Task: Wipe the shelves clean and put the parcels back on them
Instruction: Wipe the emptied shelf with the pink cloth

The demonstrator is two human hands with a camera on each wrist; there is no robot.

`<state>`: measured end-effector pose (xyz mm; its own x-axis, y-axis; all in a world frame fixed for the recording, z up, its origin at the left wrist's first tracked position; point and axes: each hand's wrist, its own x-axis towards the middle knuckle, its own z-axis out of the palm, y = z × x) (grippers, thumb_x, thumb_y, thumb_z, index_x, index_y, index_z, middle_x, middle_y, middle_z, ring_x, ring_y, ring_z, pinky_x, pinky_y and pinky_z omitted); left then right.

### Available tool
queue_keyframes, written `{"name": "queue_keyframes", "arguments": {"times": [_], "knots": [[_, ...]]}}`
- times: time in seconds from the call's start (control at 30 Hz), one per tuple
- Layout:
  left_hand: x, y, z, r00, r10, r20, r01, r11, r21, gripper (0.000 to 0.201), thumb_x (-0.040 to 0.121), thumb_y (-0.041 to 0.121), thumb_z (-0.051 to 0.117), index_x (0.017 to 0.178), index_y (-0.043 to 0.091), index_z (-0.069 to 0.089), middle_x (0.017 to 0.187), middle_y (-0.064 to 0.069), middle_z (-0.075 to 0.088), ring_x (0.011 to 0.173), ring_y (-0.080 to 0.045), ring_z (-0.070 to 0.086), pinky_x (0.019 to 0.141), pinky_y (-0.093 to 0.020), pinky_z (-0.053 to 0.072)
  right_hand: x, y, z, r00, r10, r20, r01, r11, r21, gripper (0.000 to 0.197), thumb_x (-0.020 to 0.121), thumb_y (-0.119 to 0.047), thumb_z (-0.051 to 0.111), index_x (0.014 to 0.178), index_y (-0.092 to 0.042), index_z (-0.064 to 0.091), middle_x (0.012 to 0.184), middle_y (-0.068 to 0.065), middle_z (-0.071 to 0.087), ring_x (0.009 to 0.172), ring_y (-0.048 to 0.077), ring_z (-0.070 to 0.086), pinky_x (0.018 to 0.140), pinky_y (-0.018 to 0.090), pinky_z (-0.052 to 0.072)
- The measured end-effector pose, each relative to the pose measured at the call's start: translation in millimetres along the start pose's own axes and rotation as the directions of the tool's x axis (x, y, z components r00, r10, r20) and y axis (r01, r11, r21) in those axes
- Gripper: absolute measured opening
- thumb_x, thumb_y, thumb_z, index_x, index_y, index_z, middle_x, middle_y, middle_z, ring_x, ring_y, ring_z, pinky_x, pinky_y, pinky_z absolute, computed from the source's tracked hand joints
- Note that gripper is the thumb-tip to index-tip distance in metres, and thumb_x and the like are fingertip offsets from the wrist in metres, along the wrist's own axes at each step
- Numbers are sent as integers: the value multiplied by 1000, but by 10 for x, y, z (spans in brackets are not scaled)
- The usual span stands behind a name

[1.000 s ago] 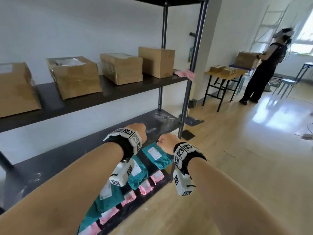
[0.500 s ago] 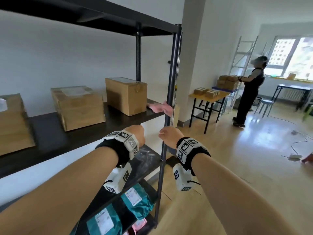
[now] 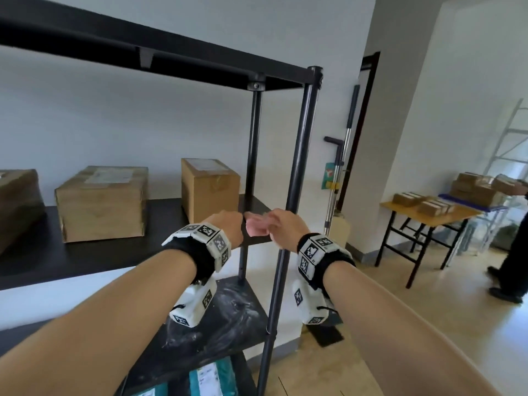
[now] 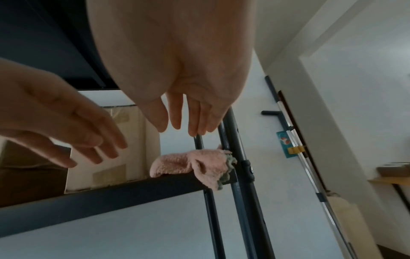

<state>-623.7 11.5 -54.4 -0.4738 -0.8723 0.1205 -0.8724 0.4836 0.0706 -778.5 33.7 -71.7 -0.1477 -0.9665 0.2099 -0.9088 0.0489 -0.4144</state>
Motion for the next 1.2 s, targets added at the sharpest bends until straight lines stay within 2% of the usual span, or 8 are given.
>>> {"name": "queue_keyframes", "arguments": {"times": [0.2,0.3,0.47,0.6,0.73,0.97,1.07,1.2], "knots": [[251,314,75,998,60,-33,-64,991,-118,34,100,14,38,131,20,51,117,12,50,118,-18,54,82,-15,34,334,284,91,967,-192,167,190,981,27,36,98,-4,38,130,-10,51,128,10,55,120,26,54,102,36,43],[405,361,160,999,-5,-35,0,990,-138,38,98,23,44,134,14,46,133,-5,53,121,-23,51,97,-29,39,474,412,128,946,-256,197,250,967,54,39,97,-6,39,135,-12,48,140,10,46,129,28,44,108,38,38],[433,324,294,992,-109,-57,104,991,-86,28,96,19,41,122,21,49,121,1,58,107,-22,59,83,-29,44,660,436,232,910,-278,308,325,939,-114,53,100,-11,37,151,-9,20,157,11,20,146,27,15,119,39,15],[357,261,338,986,-165,-23,165,986,-13,30,97,26,38,124,18,48,120,-6,62,105,-26,60,82,-32,45,658,414,271,912,-322,253,358,928,-108,53,96,-7,41,148,-18,32,155,7,29,142,26,27,117,42,22],[266,237,353,984,-177,-13,178,984,2,32,95,27,42,125,18,48,120,-6,61,107,-27,59,89,-36,48,596,244,103,908,-127,398,200,969,-147,62,88,-2,39,147,-16,28,148,21,33,137,39,32,109,51,34],[-39,165,404,988,-144,-63,143,990,-18,32,95,24,41,124,15,53,120,-8,61,106,-28,60,90,-38,50,239,350,148,958,-264,111,278,951,-134,45,88,4,44,126,-18,52,113,5,64,107,27,60,87,35,47],[-176,125,437,990,-113,-85,111,993,-34,34,96,24,41,128,16,51,126,-7,58,111,-29,57,93,-39,48,75,360,201,977,-215,-8,214,975,-65,18,93,-9,42,106,-13,52,85,7,64,89,31,65,77,38,52],[-393,57,550,994,-106,-25,105,994,-42,37,98,26,37,134,20,45,137,-5,51,122,-27,51,98,-37,43,-163,361,346,984,-168,-55,174,978,117,23,100,-17,34,104,-9,56,80,10,64,84,29,64,77,34,49]]}}
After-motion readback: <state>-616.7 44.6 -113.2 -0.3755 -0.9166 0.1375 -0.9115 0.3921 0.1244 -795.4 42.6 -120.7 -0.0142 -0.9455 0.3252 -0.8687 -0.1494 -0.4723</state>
